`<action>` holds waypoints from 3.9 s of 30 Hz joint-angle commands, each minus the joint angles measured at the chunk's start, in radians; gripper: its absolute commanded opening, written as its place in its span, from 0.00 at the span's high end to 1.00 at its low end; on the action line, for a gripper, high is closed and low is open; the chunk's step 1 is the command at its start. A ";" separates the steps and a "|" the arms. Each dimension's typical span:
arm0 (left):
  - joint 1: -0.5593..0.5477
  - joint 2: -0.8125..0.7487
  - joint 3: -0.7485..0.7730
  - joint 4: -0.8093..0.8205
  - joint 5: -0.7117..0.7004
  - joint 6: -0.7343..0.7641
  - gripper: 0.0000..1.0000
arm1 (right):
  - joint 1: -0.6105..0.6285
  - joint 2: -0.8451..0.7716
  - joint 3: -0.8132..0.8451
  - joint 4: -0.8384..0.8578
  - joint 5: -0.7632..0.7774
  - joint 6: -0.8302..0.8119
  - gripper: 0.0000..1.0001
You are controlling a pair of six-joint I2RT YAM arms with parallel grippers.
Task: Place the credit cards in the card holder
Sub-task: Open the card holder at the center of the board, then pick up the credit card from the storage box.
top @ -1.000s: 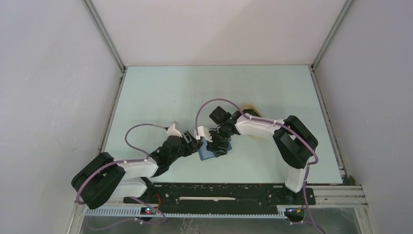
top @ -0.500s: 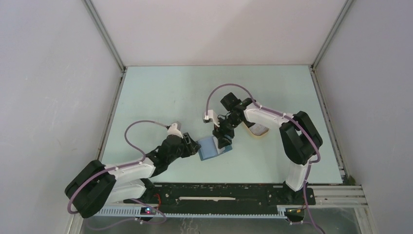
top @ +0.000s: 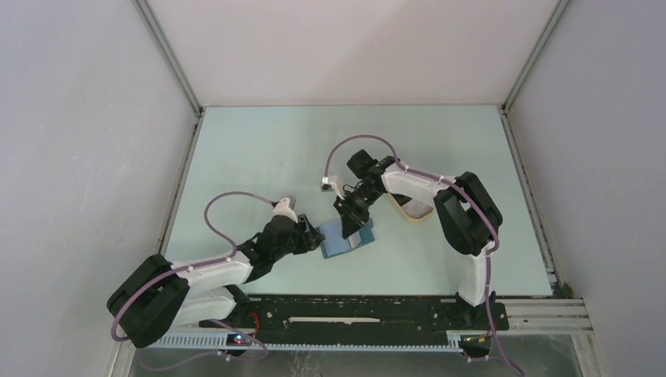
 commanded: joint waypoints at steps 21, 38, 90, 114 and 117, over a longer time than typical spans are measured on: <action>-0.019 0.159 0.080 0.051 0.054 -0.005 0.52 | 0.043 0.142 0.090 -0.024 0.059 0.150 0.73; -0.018 0.029 0.104 -0.068 -0.011 0.059 0.57 | -0.026 0.015 0.090 -0.098 -0.004 -0.007 0.61; -0.004 0.342 0.604 0.388 0.145 0.697 0.15 | -0.667 -0.222 -0.422 0.678 0.131 1.147 0.55; -0.004 0.349 0.601 0.394 0.160 0.705 0.16 | -0.606 -0.267 -0.464 0.671 0.280 1.222 0.52; -0.004 0.350 0.600 0.394 0.161 0.706 0.16 | -0.606 -0.261 -0.466 0.673 0.294 1.237 0.53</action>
